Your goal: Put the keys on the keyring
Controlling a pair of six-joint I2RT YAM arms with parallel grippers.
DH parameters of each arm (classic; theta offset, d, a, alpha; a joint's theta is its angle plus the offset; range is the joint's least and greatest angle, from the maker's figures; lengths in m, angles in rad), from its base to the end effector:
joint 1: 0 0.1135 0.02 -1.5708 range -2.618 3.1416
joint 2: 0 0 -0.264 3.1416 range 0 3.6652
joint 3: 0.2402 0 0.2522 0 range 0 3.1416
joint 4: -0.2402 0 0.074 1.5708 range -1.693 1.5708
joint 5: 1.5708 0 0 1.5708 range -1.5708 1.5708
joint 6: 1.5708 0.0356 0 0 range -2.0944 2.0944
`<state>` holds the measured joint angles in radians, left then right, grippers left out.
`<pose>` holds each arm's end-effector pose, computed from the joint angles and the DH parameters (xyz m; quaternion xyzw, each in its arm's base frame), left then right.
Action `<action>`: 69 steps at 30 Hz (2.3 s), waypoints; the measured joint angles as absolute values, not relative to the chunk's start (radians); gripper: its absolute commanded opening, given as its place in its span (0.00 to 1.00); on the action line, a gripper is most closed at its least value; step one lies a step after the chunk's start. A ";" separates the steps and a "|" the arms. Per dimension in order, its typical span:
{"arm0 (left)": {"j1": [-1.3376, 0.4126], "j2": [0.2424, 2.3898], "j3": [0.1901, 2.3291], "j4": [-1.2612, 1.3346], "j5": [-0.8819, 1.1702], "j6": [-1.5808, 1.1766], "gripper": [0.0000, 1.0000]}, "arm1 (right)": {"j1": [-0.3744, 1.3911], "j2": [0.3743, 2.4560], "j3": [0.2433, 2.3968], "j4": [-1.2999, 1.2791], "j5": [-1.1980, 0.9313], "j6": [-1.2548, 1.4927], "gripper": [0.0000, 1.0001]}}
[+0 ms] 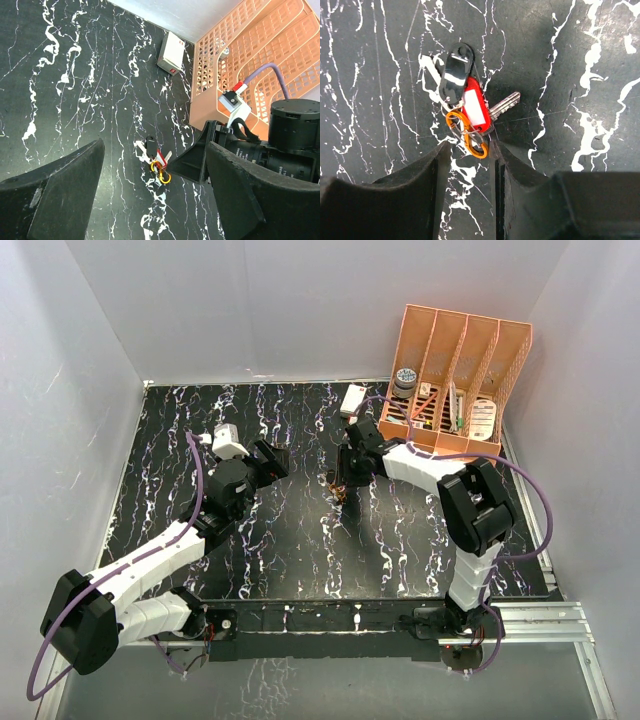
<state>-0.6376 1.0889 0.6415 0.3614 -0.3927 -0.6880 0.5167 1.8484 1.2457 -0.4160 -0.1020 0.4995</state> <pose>0.2098 -0.1384 0.2864 -0.1501 0.7191 -0.2947 0.6111 0.3334 0.1936 0.1848 -0.0222 0.9607 0.1753 0.2140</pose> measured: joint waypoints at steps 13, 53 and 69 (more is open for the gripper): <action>-0.637 1.089 0.641 0.361 -0.408 -0.680 0.82 | 0.517 1.902 1.259 -0.415 -0.104 0.506 0.30; -0.630 1.072 0.641 0.358 -0.409 -0.681 0.82 | 0.521 1.784 1.010 -0.160 -0.135 0.522 0.26; -0.630 1.070 0.641 0.358 -0.411 -0.680 0.82 | 0.508 1.780 0.945 -0.024 -0.156 0.540 0.16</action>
